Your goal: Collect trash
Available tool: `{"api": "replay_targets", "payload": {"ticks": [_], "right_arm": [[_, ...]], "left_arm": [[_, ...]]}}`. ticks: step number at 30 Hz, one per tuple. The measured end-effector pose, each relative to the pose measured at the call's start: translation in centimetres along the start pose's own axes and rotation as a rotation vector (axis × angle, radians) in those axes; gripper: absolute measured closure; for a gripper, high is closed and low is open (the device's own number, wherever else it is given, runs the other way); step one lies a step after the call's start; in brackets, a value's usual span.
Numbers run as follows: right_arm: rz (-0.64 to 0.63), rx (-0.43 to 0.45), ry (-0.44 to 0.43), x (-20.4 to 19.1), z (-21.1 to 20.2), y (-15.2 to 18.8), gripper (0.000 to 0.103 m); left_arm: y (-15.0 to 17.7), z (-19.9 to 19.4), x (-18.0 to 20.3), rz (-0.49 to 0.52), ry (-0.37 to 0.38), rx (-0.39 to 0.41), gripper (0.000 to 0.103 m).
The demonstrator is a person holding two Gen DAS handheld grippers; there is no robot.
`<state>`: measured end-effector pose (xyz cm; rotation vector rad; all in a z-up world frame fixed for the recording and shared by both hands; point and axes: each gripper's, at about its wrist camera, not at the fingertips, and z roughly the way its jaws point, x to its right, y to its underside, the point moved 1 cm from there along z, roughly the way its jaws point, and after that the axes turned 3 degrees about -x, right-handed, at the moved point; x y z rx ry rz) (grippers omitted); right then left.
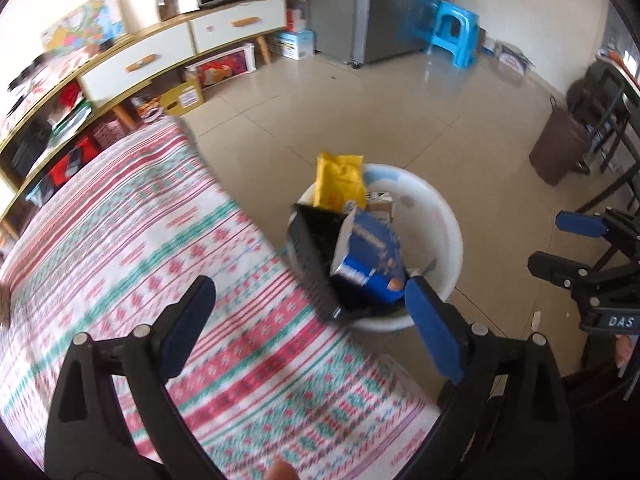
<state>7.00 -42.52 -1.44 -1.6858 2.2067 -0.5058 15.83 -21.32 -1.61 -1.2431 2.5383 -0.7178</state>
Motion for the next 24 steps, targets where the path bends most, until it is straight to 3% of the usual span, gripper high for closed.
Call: {"api": "replay_targets", "payload": {"ticks": [12,19,24], "right_arm": [[-0.052,0.008,-0.061,-5.0,-0.8,1.2,0.019],[-0.137,0.112,-0.033,-9.2,-3.2,2.7,0.009],[-0.196,0.177,-0.009,-11.0,-3.9,4.0,0.009]], "left_arm": [[7.7,-5.1,-6.0,-0.235,-0.123,0.001,0.001],[11.6,-8.0,-6.6,-0.344,-0.247,0.051,0.001],[13.5,-9.4,-7.1,-0.384,-0.323,0.101,0.001]]}}
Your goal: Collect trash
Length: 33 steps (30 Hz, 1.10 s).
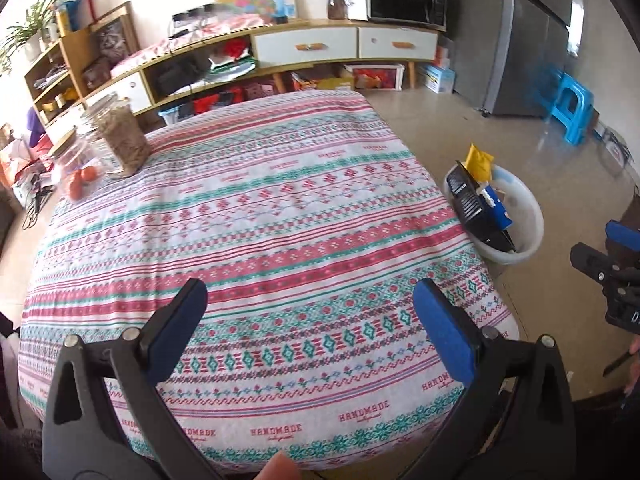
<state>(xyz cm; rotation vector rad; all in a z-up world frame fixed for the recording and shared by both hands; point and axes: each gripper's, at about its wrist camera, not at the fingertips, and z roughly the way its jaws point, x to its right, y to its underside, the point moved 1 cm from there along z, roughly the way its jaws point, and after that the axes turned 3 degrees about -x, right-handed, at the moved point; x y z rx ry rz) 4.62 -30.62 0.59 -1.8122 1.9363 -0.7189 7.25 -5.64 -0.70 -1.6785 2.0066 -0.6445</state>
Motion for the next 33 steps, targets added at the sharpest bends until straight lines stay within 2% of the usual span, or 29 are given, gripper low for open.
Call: {"api": "replay_targets", "payload": {"ticks": [5,11,17,33], "right_arm": [[-0.03,0.06,0.004,-1.2,-0.7,0.7,0.009],[-0.059,0.135,0.027,-2.4,-1.7,0.7,0.009],[-0.074,0.226,0.048,-2.7,-3.0,0.6,0.006],[-0.081,0.211,0.025,-2.9,-2.7,0.8,0.006]], "left_arm": [[0.7,-1.3,-1.7,-0.084,-0.02,0.055,0.001],[1.3,-1.6,-1.7,-0.077,-0.022,0.067,0.001],[1.4,-2.3,-2.3,-0.116,-0.015,0.105,0.001],[1.7,-2.6,-1.7,-0.104,-0.02,0.117,0.001]]}}
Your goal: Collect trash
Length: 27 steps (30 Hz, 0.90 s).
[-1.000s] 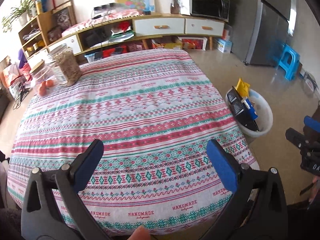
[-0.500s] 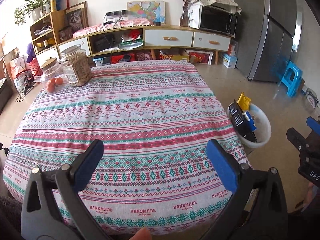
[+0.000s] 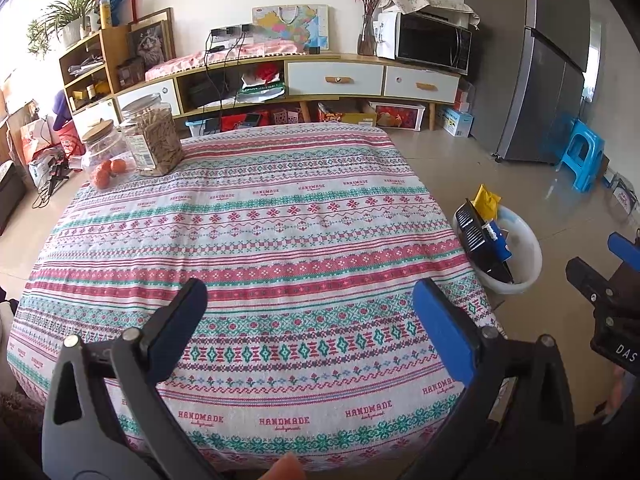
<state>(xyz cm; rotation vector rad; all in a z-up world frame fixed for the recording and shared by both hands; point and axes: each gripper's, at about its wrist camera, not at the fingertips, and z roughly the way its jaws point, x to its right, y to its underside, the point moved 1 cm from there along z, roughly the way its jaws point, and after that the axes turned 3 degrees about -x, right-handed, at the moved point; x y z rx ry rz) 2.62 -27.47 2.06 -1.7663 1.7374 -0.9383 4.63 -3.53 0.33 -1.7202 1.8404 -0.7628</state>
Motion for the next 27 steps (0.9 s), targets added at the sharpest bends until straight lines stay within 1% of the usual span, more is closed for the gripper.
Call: {"api": "replay_targets", "payload": {"ticks": [14,27], "right_arm": [[-0.008,0.004,-0.009,-0.23,-0.11,0.04,0.006],[-0.01,0.006,-0.012,-0.39,-0.13,0.08,0.006]], "left_arm": [[0.06,0.01,0.17,0.006,0.013,-0.013,0.001],[0.09,0.09,0.13,0.004,0.01,-0.012,0.001]]}}
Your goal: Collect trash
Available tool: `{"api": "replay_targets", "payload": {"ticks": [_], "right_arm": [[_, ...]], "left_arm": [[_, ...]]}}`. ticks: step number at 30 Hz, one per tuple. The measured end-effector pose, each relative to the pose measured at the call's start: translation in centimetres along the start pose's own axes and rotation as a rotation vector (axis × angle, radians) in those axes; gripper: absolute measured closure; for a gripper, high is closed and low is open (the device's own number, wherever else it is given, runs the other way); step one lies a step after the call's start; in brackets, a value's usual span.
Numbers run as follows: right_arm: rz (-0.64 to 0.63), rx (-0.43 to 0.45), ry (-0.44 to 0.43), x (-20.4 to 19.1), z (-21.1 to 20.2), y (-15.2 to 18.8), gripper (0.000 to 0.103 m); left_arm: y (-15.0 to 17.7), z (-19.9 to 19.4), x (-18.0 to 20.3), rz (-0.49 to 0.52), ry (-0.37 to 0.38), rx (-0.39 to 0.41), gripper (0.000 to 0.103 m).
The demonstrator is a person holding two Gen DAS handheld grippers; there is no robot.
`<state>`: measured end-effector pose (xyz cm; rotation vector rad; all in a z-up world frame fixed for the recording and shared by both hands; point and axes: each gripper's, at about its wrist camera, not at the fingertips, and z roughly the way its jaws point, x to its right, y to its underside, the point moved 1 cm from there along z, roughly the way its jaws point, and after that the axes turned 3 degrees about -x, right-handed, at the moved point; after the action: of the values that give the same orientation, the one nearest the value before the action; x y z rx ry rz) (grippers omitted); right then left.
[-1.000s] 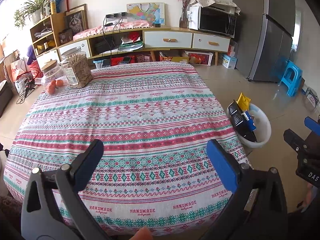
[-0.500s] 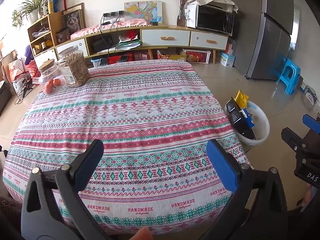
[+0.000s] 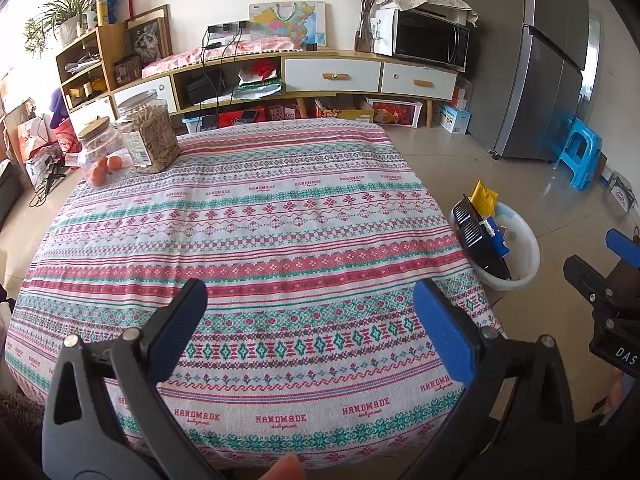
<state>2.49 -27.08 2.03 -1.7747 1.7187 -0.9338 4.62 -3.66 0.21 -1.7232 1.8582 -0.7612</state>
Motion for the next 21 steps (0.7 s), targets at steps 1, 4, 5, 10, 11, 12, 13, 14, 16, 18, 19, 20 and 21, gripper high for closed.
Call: {"api": "replay_targets", "payload": {"ticks": [1,4,5,10,11,12,13,14,16,18,19,20,21], "right_arm": [[-0.001,0.0,0.001,0.03,-0.01,0.0,0.006],[0.0,0.0,0.001,0.01,-0.02,0.0,0.006],[0.001,0.0,0.001,-0.02,-0.02,0.0,0.006],[0.001,0.0,0.0,-0.03,0.0,0.0,0.006],[0.0,0.0,0.001,-0.01,-0.01,0.0,0.006],[-0.001,0.0,0.001,-0.03,-0.01,0.0,0.006],[-0.001,0.0,0.001,-0.03,-0.01,0.0,0.006],[-0.001,-0.001,0.001,-0.04,-0.01,0.0,0.006],[0.0,0.0,0.001,-0.02,-0.03,0.0,0.006],[-0.001,-0.001,0.001,-0.05,-0.01,0.0,0.006],[-0.001,-0.001,0.001,-0.03,-0.01,-0.01,0.006],[-0.001,-0.002,0.0,-0.04,0.0,-0.01,0.006],[0.0,-0.002,0.0,-0.04,-0.01,-0.01,0.006]], "left_arm": [[0.03,0.01,0.0,0.001,0.0,-0.001,0.001],[0.08,0.0,0.02,0.001,0.0,-0.002,0.001],[0.08,0.0,0.01,0.001,-0.001,-0.002,0.001],[0.07,0.02,-0.01,0.002,0.001,-0.002,0.001],[0.09,0.04,0.02,0.003,0.001,-0.003,0.001],[0.1,0.04,0.06,0.003,0.0,-0.003,0.001],[0.12,0.04,0.06,0.004,-0.001,-0.004,0.001],[0.1,0.02,0.08,0.002,0.0,-0.003,0.001],[0.12,0.02,0.07,0.001,0.001,-0.003,0.001],[0.1,0.03,0.06,0.001,0.0,-0.003,0.001],[0.13,0.05,0.07,0.001,0.001,-0.004,0.001],[0.17,0.07,0.08,0.001,0.001,-0.005,0.001],[0.22,0.1,0.09,0.0,0.0,-0.007,0.001]]}}
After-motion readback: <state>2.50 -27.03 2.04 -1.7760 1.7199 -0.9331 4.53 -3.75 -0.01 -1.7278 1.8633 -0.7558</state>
